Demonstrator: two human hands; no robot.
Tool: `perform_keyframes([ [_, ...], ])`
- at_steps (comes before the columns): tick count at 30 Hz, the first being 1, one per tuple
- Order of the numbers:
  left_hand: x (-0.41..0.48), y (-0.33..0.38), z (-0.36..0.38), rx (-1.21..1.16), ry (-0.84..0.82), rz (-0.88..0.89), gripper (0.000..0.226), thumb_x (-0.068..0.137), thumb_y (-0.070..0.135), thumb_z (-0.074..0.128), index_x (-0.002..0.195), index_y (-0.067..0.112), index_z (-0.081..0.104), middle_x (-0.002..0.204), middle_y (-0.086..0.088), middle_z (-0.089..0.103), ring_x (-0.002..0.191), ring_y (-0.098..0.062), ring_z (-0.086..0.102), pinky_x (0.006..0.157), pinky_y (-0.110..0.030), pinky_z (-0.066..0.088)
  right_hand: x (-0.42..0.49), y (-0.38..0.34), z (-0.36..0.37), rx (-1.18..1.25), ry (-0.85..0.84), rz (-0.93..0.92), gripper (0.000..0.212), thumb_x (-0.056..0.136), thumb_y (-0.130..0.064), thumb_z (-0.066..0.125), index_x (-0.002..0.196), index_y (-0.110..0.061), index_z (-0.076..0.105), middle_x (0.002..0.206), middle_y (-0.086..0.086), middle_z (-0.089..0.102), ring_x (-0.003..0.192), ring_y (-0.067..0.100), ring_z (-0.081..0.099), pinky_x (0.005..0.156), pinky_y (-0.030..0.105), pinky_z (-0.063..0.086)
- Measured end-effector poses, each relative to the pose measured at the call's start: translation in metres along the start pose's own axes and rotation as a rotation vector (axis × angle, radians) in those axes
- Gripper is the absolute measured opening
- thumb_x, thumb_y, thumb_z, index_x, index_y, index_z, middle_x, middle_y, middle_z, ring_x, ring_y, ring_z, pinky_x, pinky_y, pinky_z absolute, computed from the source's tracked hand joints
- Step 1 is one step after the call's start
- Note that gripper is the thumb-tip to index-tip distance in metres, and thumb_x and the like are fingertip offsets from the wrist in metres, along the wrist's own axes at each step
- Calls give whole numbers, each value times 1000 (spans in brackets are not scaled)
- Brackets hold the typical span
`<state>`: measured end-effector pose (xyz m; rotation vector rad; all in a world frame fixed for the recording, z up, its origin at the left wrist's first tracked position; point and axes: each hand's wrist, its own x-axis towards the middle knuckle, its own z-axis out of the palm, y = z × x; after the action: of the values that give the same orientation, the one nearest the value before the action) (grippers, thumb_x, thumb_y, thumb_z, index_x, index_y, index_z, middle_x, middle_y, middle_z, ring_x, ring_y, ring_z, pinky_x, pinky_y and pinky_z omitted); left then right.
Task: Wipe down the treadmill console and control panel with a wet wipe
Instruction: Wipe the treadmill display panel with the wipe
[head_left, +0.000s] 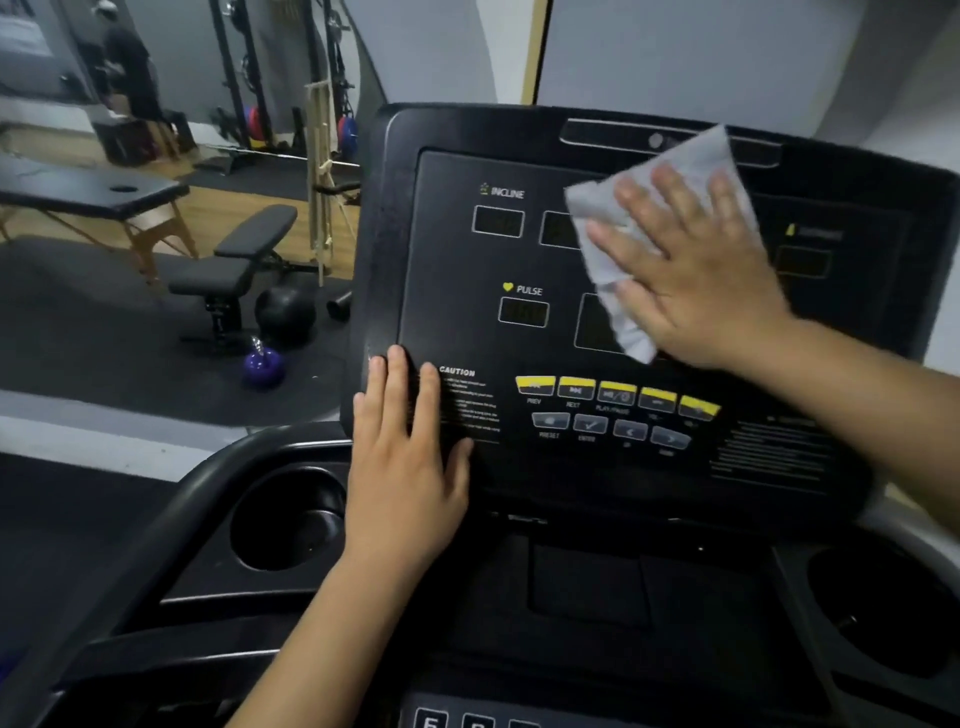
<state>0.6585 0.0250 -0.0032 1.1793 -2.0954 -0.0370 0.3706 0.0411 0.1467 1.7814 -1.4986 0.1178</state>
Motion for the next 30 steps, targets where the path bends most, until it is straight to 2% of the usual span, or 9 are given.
perform_keyframes([
  [3,0,-3,-1,-8,7,12,71,90,38,54,149,4,36,163,-19,16,152,-36,11,119,-55,23,-1,-62,10,66,45,111,58,97,-44,31,153,-32,22,164,7,12,150,37,6,117,61,-2],
  [6,1,-2,-3,1,13,17,69,92,34,60,150,5,35,163,-19,16,152,-34,11,120,-53,23,-51,-108,22,132,16,-202,52,97,-40,41,148,-34,38,161,5,26,149,36,17,118,59,3],
  [9,4,6,-6,-10,13,2,70,88,22,69,147,2,37,161,-22,19,151,-39,11,119,-55,24,-99,-91,23,179,-26,-304,55,94,-30,52,147,-35,41,160,1,26,150,28,18,120,54,9],
  [12,9,26,-4,3,21,136,66,85,24,58,146,4,40,161,-21,22,150,-41,15,118,-58,23,-121,-38,22,120,-57,-287,57,92,-32,54,147,-34,40,160,3,27,149,28,19,119,56,14],
  [17,13,93,18,18,-67,357,68,88,36,53,149,11,39,164,-14,18,152,-35,8,119,-60,15,-97,61,5,47,-41,159,60,99,-40,30,155,-32,10,165,5,6,151,32,2,119,57,-1],
  [20,21,126,35,98,-93,429,70,91,42,53,152,12,34,165,-14,14,153,-36,2,117,-67,10,-89,39,3,37,-15,376,58,101,-41,23,156,-32,6,165,7,0,151,34,-4,118,59,-2],
  [26,27,138,57,136,-32,448,68,97,42,47,155,12,30,165,-14,12,153,-36,1,115,-70,4,-187,14,16,46,-101,-115,53,100,-36,40,152,-32,30,162,6,22,150,33,15,117,60,14],
  [28,26,138,61,141,-13,445,68,98,43,45,156,12,26,166,-14,10,153,-35,0,116,-69,2,-196,45,17,37,-103,-159,52,100,-37,42,151,-32,33,161,7,26,148,33,21,117,61,14],
  [30,25,139,62,145,-14,437,69,98,43,42,157,12,24,166,-14,9,153,-35,-1,117,-68,-1,-176,80,18,23,-54,-39,55,101,-39,37,154,-30,23,161,9,21,148,36,18,117,61,7],
])
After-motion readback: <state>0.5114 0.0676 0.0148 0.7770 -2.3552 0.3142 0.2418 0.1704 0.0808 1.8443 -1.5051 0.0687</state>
